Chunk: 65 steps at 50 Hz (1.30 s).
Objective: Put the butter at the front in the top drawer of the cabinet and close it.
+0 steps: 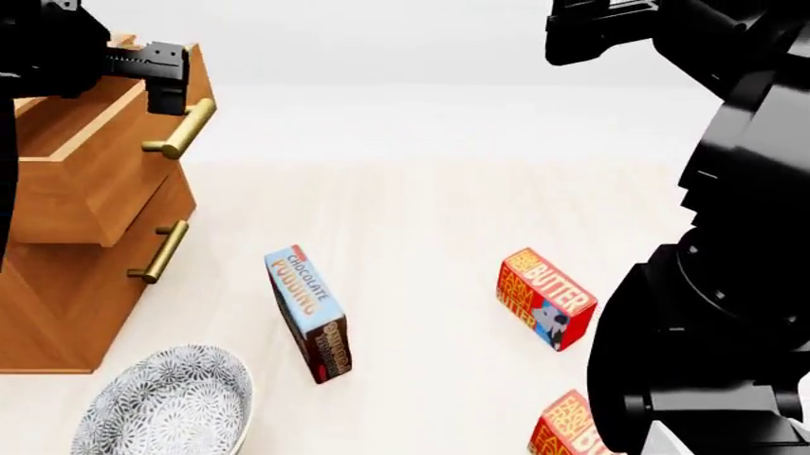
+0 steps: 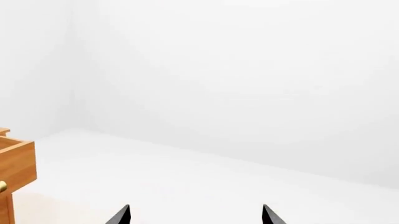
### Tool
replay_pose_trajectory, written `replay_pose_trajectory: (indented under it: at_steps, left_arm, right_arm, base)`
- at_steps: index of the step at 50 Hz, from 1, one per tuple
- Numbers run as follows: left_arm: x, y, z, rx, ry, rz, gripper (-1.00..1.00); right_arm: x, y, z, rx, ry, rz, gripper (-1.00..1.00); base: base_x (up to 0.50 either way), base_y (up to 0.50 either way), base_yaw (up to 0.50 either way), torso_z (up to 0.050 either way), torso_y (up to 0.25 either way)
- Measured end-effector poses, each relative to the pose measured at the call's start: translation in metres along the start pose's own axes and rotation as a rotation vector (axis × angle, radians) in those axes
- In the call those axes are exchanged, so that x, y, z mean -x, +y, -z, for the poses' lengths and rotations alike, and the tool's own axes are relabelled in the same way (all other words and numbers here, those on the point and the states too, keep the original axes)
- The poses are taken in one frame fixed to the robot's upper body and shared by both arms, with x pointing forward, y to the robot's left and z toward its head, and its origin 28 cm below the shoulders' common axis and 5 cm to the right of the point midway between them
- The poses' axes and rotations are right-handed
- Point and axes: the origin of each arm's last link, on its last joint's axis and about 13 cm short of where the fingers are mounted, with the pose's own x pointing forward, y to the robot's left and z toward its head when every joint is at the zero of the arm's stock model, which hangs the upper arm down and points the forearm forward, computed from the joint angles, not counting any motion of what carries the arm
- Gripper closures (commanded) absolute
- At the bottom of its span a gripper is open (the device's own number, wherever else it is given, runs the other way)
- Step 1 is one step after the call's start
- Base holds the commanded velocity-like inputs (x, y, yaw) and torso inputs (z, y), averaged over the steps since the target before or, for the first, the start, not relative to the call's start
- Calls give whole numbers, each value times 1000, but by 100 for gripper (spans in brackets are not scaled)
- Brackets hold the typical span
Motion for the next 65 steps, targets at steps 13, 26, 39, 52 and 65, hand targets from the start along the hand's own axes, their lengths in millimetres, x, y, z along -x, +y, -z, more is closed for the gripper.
replay_pose_trajectory:
  at_steps: [13, 26, 39, 52, 65]
  left_arm:
    - [-13, 2, 11, 14, 53, -23, -100]
    - [-21, 7, 20, 8, 100, -43, -100]
    - [-24, 0, 18, -81, 109, 91, -100]
    - [-20, -23, 5, -135, 40, 250, -100]
    - [-32, -59, 5, -234, 28, 369, -100]
  right_arm:
    - [0, 0, 1, -2, 1, 1, -100]
    - [1, 2, -1, 4, -3, 0, -100]
    - [4, 2, -4, 13, -12, 4, -100]
    - [6, 1, -4, 14, -23, 5, -100]
    - [11, -2, -3, 4, -34, 8, -100]
  base:
    - [0, 0, 0, 0, 0]
    - [0, 0, 0, 0, 0]
    - [0, 0, 0, 0, 0]
    - [0, 0, 0, 0, 0]
    - [0, 0, 0, 0, 0]
